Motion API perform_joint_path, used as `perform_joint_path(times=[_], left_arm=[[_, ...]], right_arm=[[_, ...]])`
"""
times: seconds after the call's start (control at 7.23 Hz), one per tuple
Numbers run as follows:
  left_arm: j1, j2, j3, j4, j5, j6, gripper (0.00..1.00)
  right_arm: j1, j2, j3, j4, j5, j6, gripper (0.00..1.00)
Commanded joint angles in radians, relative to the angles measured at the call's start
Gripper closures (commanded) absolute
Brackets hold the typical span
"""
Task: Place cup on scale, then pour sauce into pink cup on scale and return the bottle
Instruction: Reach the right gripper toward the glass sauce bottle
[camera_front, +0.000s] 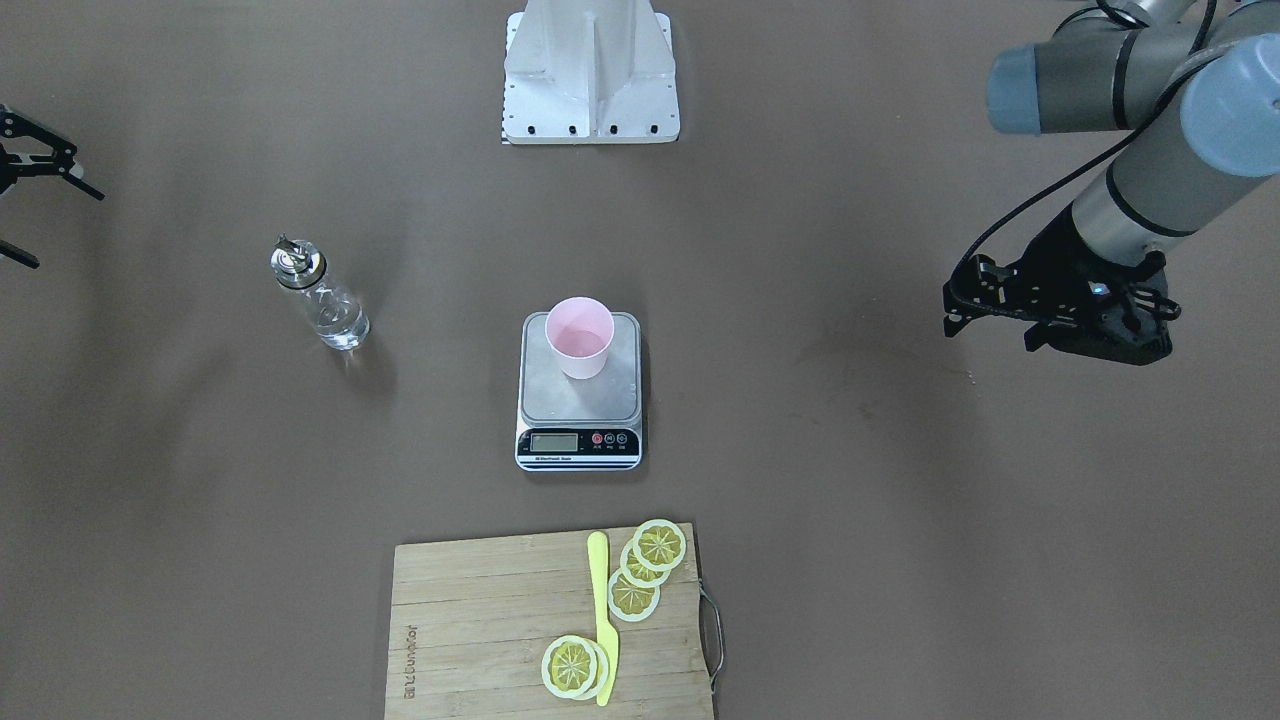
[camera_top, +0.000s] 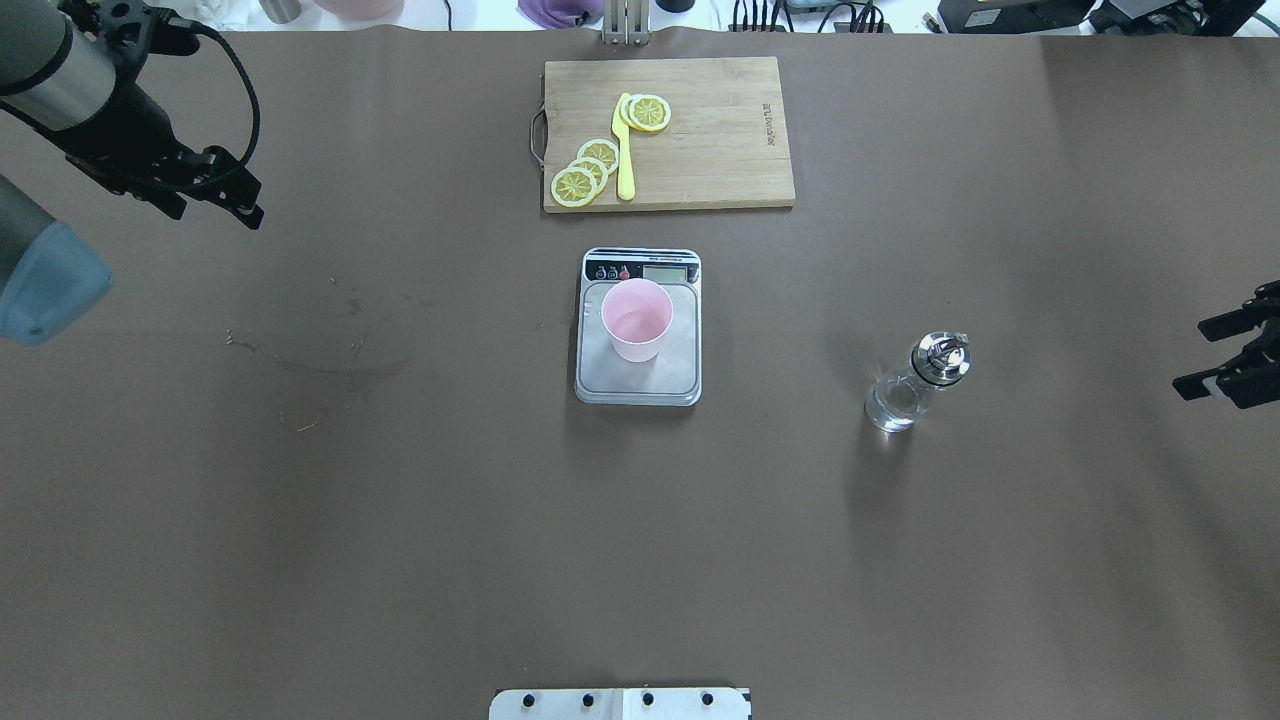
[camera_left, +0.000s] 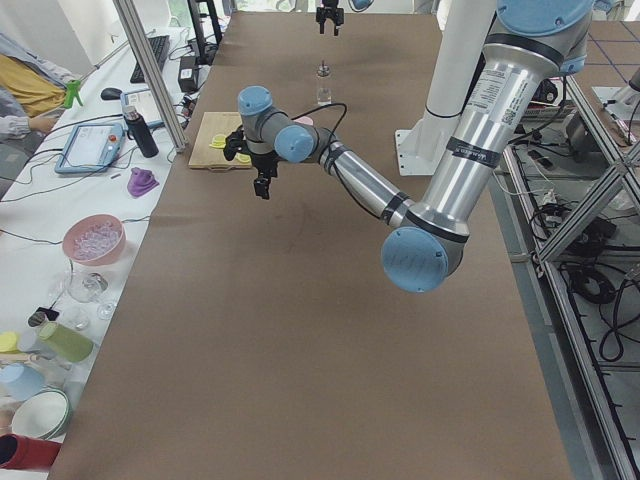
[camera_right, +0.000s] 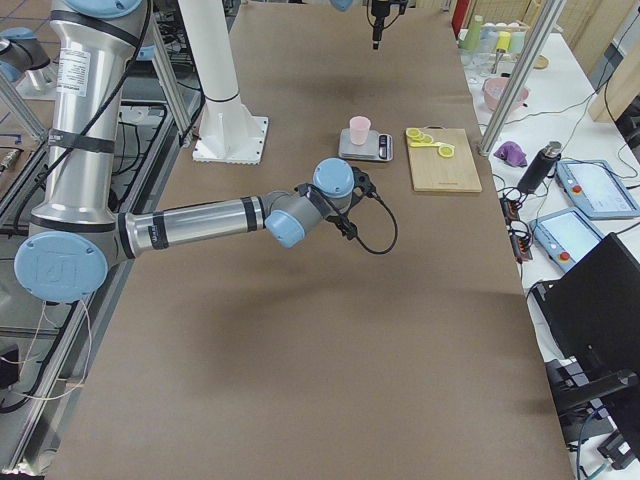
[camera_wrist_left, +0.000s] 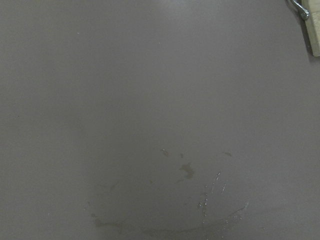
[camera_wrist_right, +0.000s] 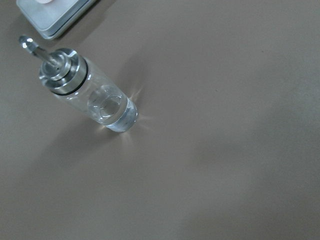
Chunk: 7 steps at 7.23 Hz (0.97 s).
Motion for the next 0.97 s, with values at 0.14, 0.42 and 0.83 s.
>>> perform_joint_path(times=[0.14, 0.42, 0.83], left_arm=[[-0.013, 0.001, 0.012, 0.002, 0.002, 0.001, 0.11], [-0.01, 0.0, 0.024, 0.002, 0.005, 0.001, 0.11], [-0.008, -0.011, 0.038, 0.002, 0.003, 0.0, 0.11]], right_arm=[[-0.096, -0.012, 0.006, 0.189, -0.127, 0.173, 0.0], [-0.221, 0.004, 0.009, 0.259, -0.23, 0.313, 0.0], [-0.41, 0.083, 0.005, 0.304, -0.419, 0.359, 0.01]])
